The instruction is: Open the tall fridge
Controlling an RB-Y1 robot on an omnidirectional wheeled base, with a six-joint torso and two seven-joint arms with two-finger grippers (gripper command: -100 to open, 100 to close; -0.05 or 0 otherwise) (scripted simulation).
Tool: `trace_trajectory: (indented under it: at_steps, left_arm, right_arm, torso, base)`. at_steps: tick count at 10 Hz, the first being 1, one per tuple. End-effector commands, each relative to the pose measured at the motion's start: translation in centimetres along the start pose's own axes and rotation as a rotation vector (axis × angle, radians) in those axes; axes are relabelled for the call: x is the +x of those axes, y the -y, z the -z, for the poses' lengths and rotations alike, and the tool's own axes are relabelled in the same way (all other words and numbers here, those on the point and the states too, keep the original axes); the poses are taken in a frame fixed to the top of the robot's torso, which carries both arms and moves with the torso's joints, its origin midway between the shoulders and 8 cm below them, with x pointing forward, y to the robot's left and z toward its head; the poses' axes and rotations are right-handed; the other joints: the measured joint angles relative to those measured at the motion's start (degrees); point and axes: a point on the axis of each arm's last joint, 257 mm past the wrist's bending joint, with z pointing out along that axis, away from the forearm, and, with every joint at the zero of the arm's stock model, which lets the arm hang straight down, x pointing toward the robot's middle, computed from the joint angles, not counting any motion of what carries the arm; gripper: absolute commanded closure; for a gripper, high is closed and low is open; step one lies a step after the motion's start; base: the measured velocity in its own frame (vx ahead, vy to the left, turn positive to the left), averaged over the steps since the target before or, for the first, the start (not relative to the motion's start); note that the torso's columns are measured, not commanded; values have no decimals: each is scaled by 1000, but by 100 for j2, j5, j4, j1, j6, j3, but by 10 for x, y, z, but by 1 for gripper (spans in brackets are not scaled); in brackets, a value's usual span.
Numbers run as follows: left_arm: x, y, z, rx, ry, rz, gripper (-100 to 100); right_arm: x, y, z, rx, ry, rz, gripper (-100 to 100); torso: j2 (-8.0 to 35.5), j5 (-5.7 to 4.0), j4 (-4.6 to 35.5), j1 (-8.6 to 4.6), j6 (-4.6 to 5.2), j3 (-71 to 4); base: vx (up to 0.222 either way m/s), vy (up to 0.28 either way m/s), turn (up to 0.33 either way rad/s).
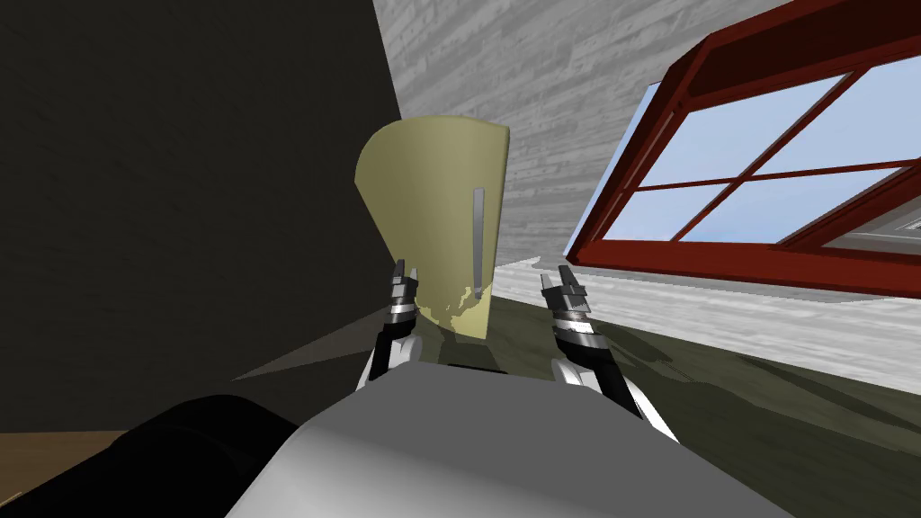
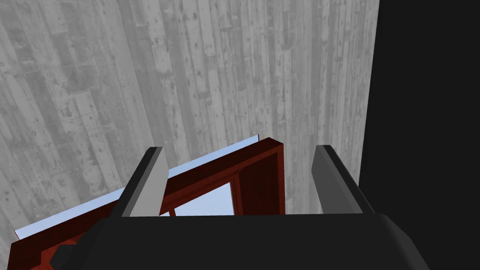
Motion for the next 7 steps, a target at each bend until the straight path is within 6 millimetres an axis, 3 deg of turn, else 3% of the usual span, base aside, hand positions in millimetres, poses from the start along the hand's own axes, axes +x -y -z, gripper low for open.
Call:
trace_trajectory:
  at_steps: [1, 7]
  left_arm:
    - [0, 0, 0, 0, 0, 0, 0]
    - [0, 0, 0, 0, 0, 0, 0]
  right_arm:
    - [0, 0, 0, 0, 0, 0, 0]
    - [0, 0, 0, 0, 0, 0, 0]
  torso:
    - [232, 0, 235, 0, 0, -467]
    - [2693, 0, 2691, 0, 0, -5381]
  base:
    - [0, 0, 0]
    - [0, 0, 0]
